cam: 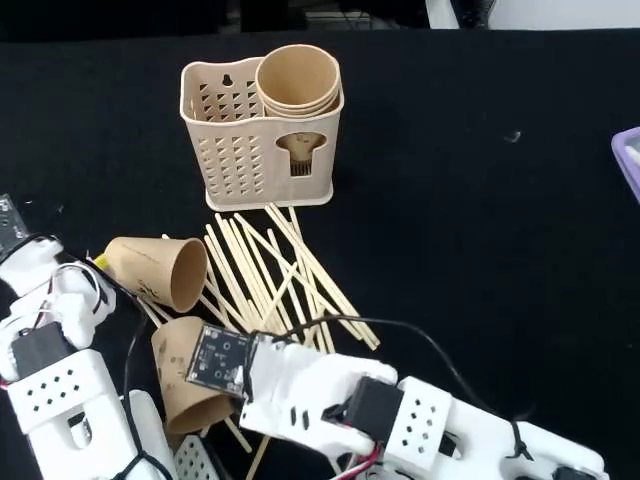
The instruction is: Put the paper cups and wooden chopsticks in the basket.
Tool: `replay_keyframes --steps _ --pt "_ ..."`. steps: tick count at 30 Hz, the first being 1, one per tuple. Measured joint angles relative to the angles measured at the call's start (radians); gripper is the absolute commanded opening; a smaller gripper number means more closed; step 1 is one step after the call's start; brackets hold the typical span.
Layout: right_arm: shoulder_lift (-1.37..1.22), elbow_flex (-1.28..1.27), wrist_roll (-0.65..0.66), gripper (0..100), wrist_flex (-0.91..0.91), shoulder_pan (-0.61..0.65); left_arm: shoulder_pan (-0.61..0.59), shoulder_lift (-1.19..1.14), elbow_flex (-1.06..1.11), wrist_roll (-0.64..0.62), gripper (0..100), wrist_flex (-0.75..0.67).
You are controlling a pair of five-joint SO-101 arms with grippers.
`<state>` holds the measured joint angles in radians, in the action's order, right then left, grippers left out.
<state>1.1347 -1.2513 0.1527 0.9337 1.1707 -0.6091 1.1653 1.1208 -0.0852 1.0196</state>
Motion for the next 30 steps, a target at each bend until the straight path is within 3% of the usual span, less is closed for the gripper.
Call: replay_keyframes --steps 13,18,27,30 --pt "0.000 0.109 -0.008 19.6 0.126 0.055 0.000 0.000 0.000 -0.002 22 0.000" --pt "0.000 0.110 -0.032 19.6 0.130 0.173 0.000 0.000 0.000 -0.002 22 0.000" --pt "0.000 -0.078 -0.060 19.4 -0.106 0.204 0.000 0.000 0.000 -0.002 22 0.000" --pt "0.002 -0.138 -0.060 19.1 -0.199 0.138 -0.003 0.000 0.000 -0.002 22 0.000"
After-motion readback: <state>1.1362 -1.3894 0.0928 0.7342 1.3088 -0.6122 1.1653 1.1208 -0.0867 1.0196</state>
